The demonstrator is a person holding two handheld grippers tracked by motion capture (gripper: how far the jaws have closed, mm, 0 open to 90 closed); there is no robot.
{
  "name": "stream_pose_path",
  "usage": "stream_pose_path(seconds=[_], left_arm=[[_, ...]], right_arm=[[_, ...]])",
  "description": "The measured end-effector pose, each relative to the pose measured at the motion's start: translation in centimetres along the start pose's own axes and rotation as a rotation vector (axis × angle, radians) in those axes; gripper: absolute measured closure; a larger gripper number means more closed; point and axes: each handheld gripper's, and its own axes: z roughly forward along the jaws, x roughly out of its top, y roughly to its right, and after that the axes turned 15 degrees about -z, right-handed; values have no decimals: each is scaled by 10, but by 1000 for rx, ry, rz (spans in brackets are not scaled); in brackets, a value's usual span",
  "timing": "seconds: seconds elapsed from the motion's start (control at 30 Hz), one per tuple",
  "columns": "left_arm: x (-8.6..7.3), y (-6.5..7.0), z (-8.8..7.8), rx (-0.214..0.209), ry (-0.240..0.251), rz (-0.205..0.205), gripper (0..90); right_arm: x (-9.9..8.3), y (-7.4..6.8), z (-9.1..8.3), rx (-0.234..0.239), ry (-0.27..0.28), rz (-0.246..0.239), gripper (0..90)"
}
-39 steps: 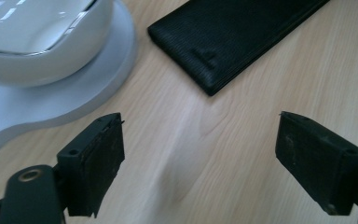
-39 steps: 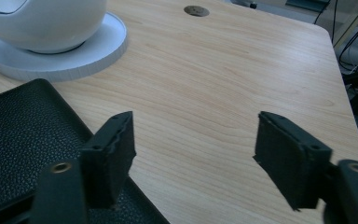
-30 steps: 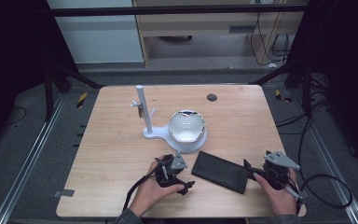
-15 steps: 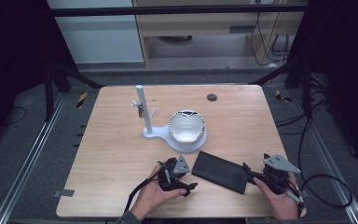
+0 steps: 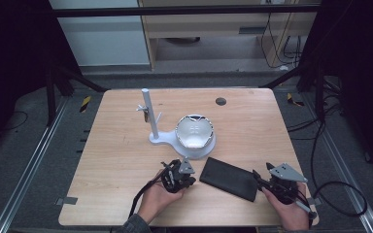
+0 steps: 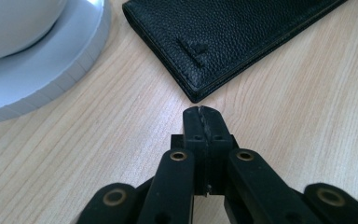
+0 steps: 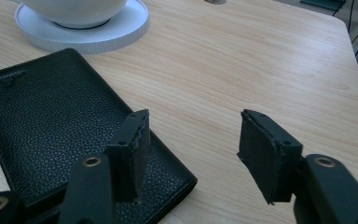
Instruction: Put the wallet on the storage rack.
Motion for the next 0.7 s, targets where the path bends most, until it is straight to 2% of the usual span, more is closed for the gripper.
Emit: stream_pose_path(seconds=[0.3, 0.37, 0.43, 0.5, 0.7], left_arm=[[5, -5, 13, 38, -32, 24, 900], [6, -4, 14, 33, -37, 27, 899], [9, 1, 17, 37, -44, 54, 900], [10, 4, 18, 43, -41, 65, 900], [10, 5, 20, 59, -51, 76, 900]], right_arm=[[-1, 2, 1, 3, 0, 0, 439], [-1, 2, 1, 2, -3, 1, 433], [-1, 2, 1, 3, -2, 6, 429], [-1, 2, 0, 2, -1, 8, 425], [-1, 2, -1, 3, 4, 9, 419]])
